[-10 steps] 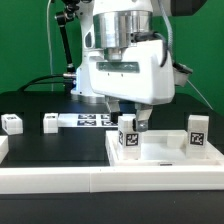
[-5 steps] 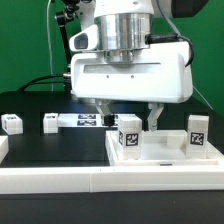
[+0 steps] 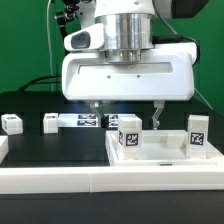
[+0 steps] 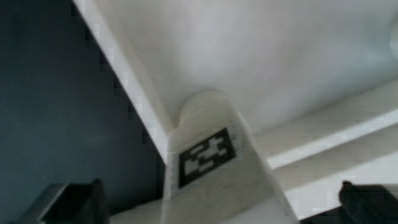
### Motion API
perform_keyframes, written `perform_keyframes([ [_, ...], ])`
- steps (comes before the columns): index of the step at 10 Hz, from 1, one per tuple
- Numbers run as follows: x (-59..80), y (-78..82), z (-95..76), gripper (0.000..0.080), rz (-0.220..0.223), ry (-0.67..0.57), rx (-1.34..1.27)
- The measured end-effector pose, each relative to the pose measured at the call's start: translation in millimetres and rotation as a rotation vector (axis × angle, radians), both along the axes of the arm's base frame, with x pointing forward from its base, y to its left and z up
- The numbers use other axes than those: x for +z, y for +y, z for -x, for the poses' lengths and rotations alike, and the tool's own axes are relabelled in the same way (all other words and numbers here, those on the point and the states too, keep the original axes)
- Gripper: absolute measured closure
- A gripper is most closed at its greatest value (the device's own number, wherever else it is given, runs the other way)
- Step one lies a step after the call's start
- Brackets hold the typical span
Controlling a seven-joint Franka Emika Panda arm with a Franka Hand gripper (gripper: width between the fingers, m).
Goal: Assemble square table
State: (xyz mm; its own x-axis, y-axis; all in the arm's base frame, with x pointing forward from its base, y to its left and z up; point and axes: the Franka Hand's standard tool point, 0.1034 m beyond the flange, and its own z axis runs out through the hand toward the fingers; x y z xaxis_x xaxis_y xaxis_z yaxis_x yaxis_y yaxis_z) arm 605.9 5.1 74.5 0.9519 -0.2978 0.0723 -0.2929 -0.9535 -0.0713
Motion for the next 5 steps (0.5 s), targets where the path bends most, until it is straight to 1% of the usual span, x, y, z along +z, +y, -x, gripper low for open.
perform_keyframes([
  [2, 0.0, 0.2, 0.0, 0.0150, 0.010, -0.004, 0.091],
  [5, -0.1, 1.8, 0.1, 0.0150, 0.044, -0.004, 0.267],
])
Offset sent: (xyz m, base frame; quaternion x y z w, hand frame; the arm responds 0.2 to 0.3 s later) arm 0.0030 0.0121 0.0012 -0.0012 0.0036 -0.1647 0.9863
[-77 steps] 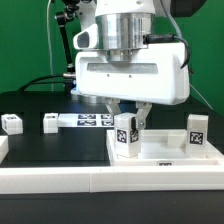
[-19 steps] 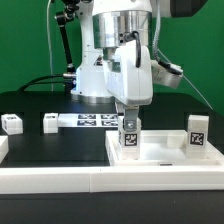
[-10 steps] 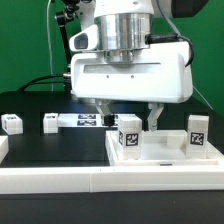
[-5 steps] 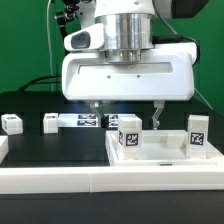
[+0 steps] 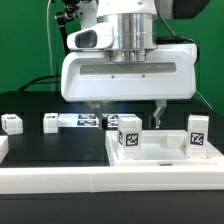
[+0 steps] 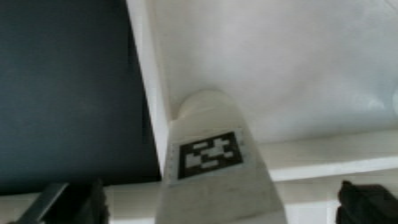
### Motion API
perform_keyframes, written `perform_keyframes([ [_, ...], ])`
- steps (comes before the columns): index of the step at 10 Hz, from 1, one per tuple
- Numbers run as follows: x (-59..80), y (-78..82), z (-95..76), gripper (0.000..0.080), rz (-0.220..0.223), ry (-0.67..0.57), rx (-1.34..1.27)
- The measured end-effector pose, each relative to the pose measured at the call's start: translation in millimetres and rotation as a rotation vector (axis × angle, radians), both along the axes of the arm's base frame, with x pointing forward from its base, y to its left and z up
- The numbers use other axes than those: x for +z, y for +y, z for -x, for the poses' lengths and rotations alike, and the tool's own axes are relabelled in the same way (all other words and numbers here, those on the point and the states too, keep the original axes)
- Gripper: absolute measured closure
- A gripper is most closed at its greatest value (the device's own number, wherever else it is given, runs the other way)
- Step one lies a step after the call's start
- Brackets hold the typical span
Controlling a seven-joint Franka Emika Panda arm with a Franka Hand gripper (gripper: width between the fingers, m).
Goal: Assemble square table
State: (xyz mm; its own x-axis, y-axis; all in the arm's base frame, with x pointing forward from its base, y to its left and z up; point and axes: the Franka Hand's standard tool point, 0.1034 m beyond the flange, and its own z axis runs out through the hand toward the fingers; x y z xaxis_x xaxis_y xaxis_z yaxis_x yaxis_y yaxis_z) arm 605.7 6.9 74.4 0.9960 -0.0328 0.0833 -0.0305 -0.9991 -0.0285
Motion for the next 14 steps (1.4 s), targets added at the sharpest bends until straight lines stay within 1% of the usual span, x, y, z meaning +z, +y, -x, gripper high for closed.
perform_keyframes([
  [1, 0.1, -1.7, 0.1, 0.0150, 0.020, 0.001, 0.102],
  [2, 0.1, -2.9, 0.1, 0.0150, 0.021, 0.001, 0.105],
  [4, -0.1, -3.6, 0.3, 0.0411, 0.021, 0.001, 0.099],
  [5, -0.1, -3.6, 0.3, 0.0411, 0.021, 0.001, 0.095],
  [6, -0.2, -3.7, 0.3, 0.0511, 0.019, 0.002, 0.071],
  [8, -0.2, -3.7, 0.3, 0.0511, 0.014, 0.003, 0.021],
  [11, -0.2, -3.5, 0.3, 0.0511, -0.004, 0.007, -0.195],
  [14, -0.1, -4.6, 1.4, 0.0511, -0.045, 0.001, -0.492],
])
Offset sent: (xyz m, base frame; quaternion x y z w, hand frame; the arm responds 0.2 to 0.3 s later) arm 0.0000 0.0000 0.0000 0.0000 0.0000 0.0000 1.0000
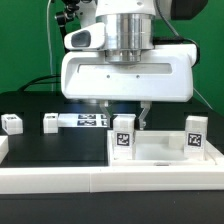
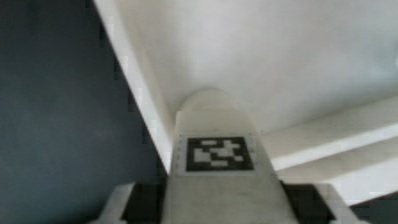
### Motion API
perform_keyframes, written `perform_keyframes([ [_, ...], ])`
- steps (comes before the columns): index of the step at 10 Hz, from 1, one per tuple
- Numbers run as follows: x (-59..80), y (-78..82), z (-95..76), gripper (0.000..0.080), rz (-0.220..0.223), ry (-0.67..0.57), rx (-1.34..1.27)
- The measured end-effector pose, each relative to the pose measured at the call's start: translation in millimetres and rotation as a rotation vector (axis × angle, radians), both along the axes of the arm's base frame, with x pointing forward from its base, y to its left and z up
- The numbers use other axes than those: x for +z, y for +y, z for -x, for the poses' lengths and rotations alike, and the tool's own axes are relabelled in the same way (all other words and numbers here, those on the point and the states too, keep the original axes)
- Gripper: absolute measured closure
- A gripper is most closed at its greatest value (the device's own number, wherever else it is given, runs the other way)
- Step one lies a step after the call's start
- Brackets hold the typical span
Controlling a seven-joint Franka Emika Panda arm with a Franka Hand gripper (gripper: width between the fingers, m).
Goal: Assemble square table
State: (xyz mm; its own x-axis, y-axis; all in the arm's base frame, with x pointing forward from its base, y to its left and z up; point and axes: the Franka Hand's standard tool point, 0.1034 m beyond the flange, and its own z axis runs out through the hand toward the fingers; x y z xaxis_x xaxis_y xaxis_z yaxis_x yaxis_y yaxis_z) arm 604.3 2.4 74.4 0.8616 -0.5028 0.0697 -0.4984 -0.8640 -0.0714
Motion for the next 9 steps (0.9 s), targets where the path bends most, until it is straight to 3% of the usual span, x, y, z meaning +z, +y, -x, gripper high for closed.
perform_keyframes([
  [9, -0.4, 8.7, 0.6, 0.0509, -0.108, 0.044, -0.891],
])
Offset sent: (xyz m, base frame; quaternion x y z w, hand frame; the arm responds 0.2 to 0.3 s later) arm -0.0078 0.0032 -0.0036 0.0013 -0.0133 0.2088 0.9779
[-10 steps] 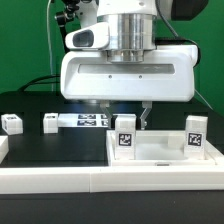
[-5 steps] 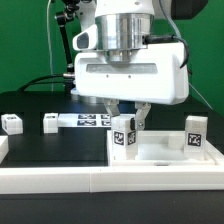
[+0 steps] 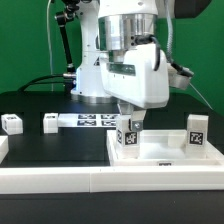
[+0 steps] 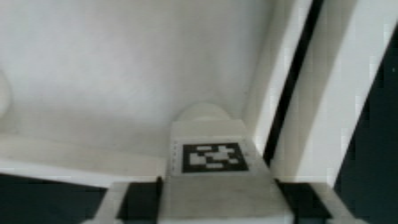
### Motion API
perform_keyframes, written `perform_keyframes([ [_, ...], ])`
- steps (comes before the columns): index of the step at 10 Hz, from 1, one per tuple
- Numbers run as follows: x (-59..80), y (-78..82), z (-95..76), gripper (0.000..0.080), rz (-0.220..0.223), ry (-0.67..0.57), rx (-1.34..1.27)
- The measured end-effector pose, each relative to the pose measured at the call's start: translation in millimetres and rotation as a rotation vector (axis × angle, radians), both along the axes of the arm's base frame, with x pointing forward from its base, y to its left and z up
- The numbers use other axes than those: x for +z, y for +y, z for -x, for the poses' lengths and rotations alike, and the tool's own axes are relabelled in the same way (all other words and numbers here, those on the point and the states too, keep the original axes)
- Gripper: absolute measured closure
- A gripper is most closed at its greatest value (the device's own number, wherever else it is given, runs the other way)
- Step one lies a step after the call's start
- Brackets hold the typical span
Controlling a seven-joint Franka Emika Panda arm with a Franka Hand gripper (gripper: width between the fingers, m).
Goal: Assemble square table
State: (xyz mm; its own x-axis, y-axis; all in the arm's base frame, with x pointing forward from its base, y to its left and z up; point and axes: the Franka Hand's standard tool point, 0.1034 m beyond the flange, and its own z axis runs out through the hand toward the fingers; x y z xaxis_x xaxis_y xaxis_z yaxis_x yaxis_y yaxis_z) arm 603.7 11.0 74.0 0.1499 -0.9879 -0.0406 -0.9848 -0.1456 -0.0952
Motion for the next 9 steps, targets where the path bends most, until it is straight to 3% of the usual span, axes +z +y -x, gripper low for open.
perform_keyframes([
  [5, -0.2, 0.8, -0.6, 0.0508, -0.014, 0.004, -0.128],
  [6, -0.3, 0.9, -0.5, 0.0318, -0.011, 0.002, -0.092],
  [7, -0.4, 0.8, -0.4, 0.0188, -0.007, 0.000, -0.043],
  [9, -1.2, 0.2, -0.6, 0.0161, 0.011, -0.009, 0.134],
])
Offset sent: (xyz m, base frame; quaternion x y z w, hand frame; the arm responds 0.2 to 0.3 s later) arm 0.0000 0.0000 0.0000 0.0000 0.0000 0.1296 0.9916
